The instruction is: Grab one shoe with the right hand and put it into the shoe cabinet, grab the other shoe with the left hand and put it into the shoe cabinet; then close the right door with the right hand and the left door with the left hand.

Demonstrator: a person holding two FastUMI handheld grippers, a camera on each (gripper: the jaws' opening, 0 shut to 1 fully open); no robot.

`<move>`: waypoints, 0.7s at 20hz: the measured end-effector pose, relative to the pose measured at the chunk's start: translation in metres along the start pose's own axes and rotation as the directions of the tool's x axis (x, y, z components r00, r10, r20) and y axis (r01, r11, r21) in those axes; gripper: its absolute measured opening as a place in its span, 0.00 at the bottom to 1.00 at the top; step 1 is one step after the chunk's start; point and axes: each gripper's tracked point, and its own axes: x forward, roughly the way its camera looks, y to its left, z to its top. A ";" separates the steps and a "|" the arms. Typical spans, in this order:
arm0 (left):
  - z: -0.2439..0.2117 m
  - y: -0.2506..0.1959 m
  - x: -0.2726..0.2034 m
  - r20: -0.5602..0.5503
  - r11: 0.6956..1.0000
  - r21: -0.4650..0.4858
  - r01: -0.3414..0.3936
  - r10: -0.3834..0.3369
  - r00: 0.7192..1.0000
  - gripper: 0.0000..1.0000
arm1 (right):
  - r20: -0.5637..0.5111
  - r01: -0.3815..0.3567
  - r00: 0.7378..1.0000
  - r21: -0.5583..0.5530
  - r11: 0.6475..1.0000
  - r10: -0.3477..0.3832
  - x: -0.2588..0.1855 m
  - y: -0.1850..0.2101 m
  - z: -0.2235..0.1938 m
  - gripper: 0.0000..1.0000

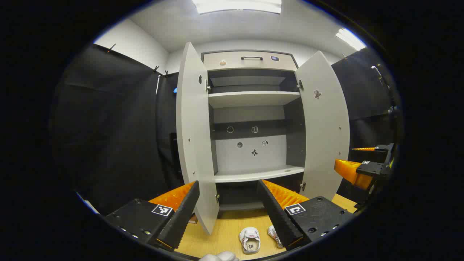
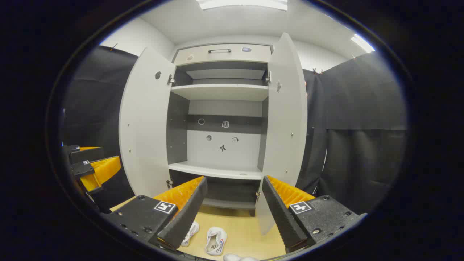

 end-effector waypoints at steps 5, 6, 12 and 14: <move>0.000 0.003 0.000 -0.001 1.000 -0.005 0.002 -0.002 1.000 0.96 | -0.032 -0.004 0.999 -0.015 1.000 0.004 0.001 0.004 -0.012 0.99; 0.000 0.003 -0.001 -0.001 1.000 -0.005 0.003 -0.003 1.000 0.96 | -0.040 -0.002 0.999 -0.017 1.000 0.001 0.001 0.004 -0.017 0.99; -0.003 0.007 0.003 -0.003 1.000 0.000 0.006 -0.006 1.000 0.96 | -0.127 0.005 0.992 -0.027 1.000 -0.009 -0.002 0.005 -0.060 0.99; -0.005 0.008 0.004 -0.007 1.000 0.002 0.008 -0.008 1.000 0.96 | -0.161 0.003 0.987 -0.025 1.000 -0.007 -0.002 0.005 -0.078 0.99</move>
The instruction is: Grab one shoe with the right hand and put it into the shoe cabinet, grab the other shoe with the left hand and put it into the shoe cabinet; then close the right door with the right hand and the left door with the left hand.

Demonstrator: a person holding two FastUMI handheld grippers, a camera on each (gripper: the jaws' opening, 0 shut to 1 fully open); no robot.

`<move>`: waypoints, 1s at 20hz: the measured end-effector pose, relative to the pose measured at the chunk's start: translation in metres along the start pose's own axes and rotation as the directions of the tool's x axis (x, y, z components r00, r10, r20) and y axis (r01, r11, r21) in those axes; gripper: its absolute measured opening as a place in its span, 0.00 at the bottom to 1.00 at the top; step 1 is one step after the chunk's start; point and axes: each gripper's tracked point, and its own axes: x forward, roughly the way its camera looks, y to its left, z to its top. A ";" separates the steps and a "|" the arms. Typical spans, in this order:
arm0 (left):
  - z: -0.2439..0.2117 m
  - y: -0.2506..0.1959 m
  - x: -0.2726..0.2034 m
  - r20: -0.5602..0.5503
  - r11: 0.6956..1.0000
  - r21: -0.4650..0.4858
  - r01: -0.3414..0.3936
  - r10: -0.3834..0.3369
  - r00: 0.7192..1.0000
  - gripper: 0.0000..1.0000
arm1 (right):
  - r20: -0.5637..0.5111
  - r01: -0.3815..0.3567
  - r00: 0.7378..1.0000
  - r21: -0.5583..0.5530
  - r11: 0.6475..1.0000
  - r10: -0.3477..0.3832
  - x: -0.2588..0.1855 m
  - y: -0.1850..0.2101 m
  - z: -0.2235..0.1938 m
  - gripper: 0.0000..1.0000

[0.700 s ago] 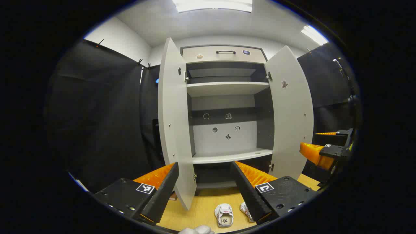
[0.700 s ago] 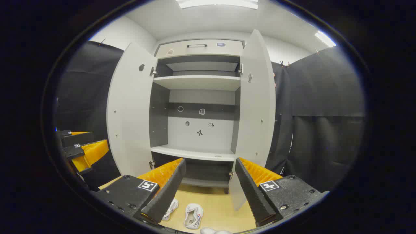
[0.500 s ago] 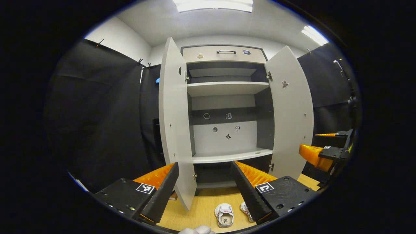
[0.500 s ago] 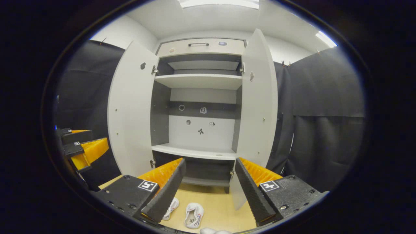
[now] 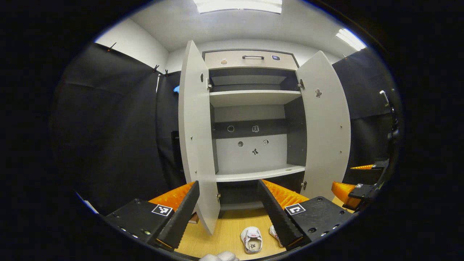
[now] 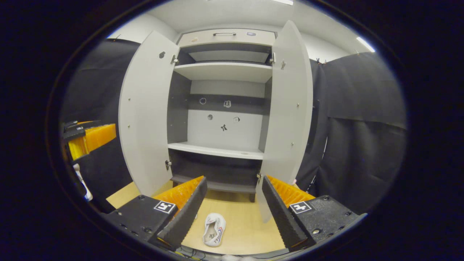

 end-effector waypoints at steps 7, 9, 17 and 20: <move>-0.010 0.007 0.005 -0.026 1.000 0.019 -0.004 0.004 1.000 0.97 | -0.255 -0.071 0.965 -0.030 0.997 0.061 0.014 0.028 -0.121 0.99; -0.015 0.010 0.005 -0.037 1.000 0.028 -0.011 0.012 0.999 0.96 | -0.351 -0.103 0.931 0.010 0.995 0.100 0.020 0.042 -0.166 0.99; -0.022 0.017 0.000 -0.062 0.999 0.031 -0.023 0.025 0.998 0.96 | -0.507 -0.139 0.846 0.090 0.986 0.165 0.064 0.084 -0.267 0.88; -0.023 0.020 -0.004 -0.069 0.999 0.036 -0.028 0.030 0.997 0.96 | -0.541 -0.144 0.819 0.125 0.982 0.189 0.090 0.099 -0.291 0.81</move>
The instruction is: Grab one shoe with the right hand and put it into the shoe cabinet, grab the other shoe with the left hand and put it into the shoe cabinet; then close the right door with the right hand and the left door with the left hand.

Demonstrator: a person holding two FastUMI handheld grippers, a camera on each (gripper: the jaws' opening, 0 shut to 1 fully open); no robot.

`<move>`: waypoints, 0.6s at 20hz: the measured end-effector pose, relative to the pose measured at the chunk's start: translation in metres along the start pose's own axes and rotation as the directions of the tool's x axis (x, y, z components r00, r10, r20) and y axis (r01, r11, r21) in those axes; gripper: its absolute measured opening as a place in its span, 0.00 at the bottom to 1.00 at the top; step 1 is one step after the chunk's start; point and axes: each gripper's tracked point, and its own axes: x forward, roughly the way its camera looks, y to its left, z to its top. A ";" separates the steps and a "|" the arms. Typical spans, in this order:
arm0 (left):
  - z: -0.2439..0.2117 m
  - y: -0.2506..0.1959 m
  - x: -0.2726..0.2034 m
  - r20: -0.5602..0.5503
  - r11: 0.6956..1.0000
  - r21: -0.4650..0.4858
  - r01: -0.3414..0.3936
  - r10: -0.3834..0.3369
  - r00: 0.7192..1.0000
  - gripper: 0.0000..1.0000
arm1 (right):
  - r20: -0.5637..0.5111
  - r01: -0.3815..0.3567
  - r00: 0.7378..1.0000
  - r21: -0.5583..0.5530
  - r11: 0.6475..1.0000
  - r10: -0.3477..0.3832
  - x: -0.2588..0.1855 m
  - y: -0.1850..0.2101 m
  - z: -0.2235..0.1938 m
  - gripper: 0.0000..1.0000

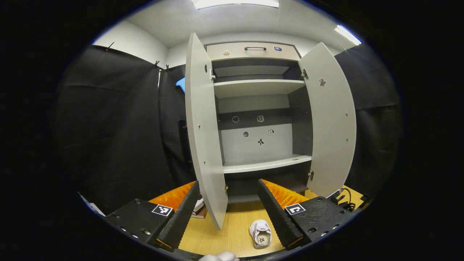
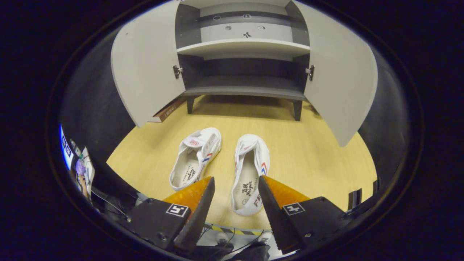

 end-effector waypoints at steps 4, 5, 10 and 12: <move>-0.004 0.004 -0.003 -0.016 1.000 0.016 -0.009 0.010 1.000 0.96 | -0.045 0.045 0.998 0.004 0.999 -0.044 0.047 -0.007 -0.008 0.78; -0.004 0.005 -0.002 -0.021 1.000 0.019 -0.015 0.016 1.000 0.96 | -0.054 0.042 0.998 0.020 0.999 -0.041 0.053 -0.006 -0.008 0.77; -0.007 0.004 0.003 -0.054 0.999 0.022 -0.048 0.049 0.997 0.96 | -0.048 0.033 0.998 0.038 0.999 -0.032 0.092 -0.005 0.003 0.67; -0.008 0.002 0.007 -0.064 0.998 0.024 -0.062 0.063 0.996 0.97 | -0.045 0.020 0.999 0.035 0.999 -0.019 0.106 -0.006 0.009 0.65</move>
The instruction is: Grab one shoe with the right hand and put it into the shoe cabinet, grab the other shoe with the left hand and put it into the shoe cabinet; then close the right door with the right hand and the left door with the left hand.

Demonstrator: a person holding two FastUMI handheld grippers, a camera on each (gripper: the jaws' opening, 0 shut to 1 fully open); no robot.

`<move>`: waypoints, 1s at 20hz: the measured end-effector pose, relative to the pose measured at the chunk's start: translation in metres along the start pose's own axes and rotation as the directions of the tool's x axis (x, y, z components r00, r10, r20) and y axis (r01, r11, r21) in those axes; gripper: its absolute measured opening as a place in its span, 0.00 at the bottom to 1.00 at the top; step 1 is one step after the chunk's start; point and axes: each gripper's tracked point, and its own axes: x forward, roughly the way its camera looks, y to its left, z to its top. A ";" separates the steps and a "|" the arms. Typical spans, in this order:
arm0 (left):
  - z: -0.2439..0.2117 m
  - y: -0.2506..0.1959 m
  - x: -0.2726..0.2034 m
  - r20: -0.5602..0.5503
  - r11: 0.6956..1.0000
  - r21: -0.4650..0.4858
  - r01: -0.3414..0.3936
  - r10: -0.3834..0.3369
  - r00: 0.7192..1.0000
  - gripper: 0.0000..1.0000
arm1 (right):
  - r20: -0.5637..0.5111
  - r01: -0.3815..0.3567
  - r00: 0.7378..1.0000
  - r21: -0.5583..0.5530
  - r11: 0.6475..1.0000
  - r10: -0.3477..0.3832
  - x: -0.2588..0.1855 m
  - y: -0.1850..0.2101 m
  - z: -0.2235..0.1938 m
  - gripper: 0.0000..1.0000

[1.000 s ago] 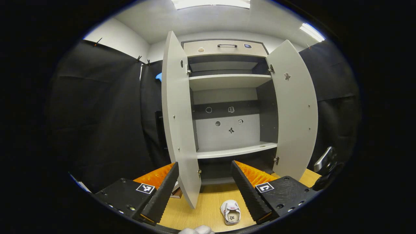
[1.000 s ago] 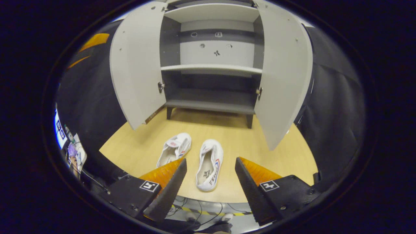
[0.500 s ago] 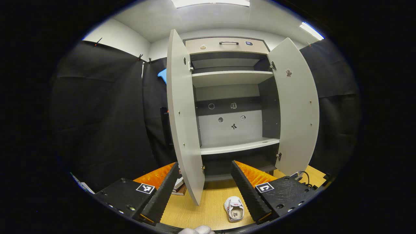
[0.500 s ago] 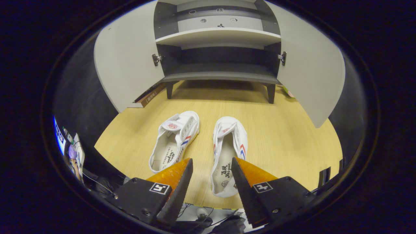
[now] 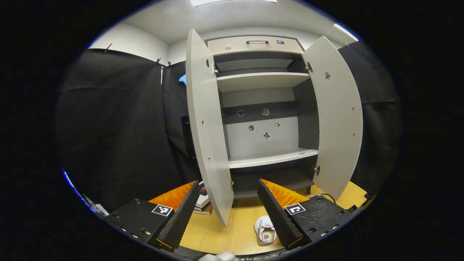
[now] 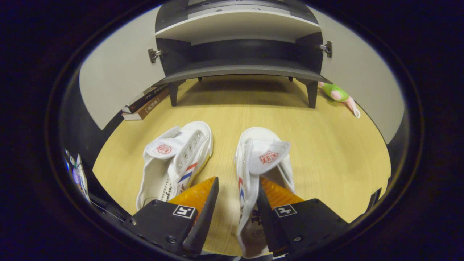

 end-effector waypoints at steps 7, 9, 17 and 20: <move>-0.006 -0.009 0.020 -0.022 0.999 0.025 -0.029 0.030 0.999 0.96 | 0.013 -0.046 0.999 -0.022 0.999 0.046 0.019 -0.005 0.014 0.18; -0.004 -0.012 0.025 -0.022 0.999 0.020 -0.035 0.035 0.999 0.96 | -0.001 -0.069 0.998 -0.064 0.996 0.069 0.018 -0.004 0.014 0.10; -0.003 -0.015 0.036 -0.009 0.999 -0.003 -0.050 0.050 0.999 0.96 | 0.019 -0.114 0.993 -0.016 0.993 0.115 -0.027 -0.018 0.068 0.10; -0.001 -0.022 0.037 0.002 0.999 -0.016 -0.028 0.028 1.000 0.96 | 0.086 -0.112 0.990 -0.005 0.994 0.112 -0.062 -0.019 0.117 0.07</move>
